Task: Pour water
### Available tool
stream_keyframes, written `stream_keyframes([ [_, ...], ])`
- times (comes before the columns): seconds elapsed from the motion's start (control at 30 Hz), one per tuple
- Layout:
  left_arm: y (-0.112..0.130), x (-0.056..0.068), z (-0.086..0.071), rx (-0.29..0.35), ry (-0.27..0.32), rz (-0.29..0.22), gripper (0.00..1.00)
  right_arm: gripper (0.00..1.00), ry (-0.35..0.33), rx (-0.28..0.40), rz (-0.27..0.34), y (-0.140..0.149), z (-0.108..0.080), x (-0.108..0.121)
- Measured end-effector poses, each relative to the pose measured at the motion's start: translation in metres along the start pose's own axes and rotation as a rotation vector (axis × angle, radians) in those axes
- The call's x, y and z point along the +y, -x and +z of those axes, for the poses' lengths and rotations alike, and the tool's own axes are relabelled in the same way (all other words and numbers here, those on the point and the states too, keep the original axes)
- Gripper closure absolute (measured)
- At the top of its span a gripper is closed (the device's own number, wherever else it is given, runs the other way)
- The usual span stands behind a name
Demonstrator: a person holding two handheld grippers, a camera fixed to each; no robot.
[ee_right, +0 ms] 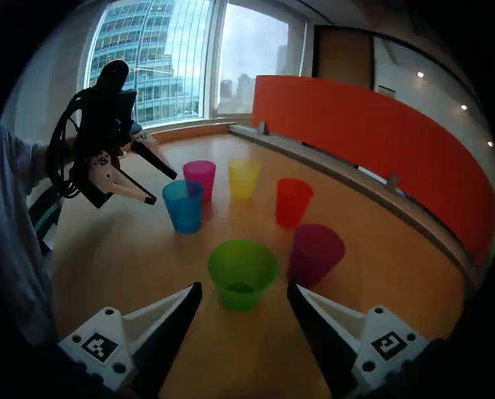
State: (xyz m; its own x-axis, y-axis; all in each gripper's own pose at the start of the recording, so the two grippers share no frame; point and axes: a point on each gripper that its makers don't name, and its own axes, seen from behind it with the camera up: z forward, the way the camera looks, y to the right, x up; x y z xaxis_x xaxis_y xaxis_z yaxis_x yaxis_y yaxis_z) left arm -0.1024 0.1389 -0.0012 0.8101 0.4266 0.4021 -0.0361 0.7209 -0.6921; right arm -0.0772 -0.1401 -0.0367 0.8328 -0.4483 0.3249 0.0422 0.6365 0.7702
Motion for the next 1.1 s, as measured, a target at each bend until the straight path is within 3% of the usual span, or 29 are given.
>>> stream_keyframes([
  [0.73, 0.003, 0.001, 0.034, -0.054, 0.034, 0.016, 0.01, 0.01, -0.019, -0.021, 0.001, 0.007, 0.035, -0.001],
  [1.1, -0.002, 0.005, 0.044, -0.056, 0.052, 0.013, 0.01, 0.01, -0.017, -0.021, 0.006, 0.006, 0.043, 0.001],
])
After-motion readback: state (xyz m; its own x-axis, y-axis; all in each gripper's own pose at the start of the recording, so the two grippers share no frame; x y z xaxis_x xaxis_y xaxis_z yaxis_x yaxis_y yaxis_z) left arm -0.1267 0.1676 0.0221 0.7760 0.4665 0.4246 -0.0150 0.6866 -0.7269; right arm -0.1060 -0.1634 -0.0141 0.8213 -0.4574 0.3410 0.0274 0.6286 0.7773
